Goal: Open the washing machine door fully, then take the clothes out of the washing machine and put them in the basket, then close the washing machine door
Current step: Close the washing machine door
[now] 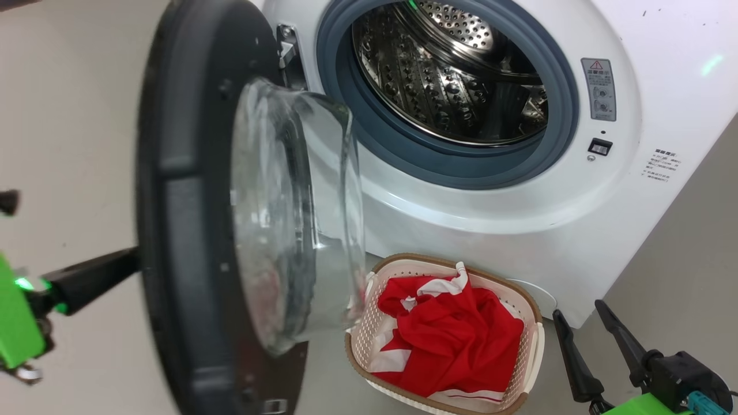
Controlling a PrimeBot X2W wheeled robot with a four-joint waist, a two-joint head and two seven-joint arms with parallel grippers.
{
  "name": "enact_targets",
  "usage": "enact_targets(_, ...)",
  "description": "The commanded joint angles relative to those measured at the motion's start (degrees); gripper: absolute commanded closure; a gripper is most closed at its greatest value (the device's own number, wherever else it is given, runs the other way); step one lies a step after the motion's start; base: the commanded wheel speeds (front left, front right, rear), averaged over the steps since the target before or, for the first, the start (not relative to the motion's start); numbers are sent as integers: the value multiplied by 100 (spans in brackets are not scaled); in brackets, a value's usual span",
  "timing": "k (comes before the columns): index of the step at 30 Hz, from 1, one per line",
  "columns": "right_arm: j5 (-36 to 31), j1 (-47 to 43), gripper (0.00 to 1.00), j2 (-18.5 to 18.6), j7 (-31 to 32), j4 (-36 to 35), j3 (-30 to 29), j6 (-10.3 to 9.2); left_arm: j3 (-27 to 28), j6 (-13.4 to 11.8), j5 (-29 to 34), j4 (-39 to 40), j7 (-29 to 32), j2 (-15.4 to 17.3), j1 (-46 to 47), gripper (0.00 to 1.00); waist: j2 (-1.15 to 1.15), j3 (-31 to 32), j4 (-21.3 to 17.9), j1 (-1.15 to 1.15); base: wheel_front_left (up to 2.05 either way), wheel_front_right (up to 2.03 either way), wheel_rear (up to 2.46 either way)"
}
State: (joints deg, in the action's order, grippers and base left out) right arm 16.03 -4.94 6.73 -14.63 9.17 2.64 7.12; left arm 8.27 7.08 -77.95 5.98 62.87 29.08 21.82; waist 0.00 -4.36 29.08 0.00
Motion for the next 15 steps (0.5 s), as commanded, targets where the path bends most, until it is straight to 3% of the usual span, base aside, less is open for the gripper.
enact_targets(1, -102, 40, 0, 22, -37, -156, 107, 36, 128, 40, -118, 266, -29, 164, 357, 100, 0, 9, -9, 0, 0, 0, 0)
enact_targets(7, -119, -23, 0, -9, -37, -188, 43, 36, -403, 40, -49, 439, -389, 68, 603, 100, 0, 32, -35, 0, 0, 0, 0)
enact_targets(15, -135, -74, 0, -33, -37, -220, -11, 36, -778, 40, -6, 231, -873, 293, 702, 100, 0, 61, -54, 0, 0, 0, 0)
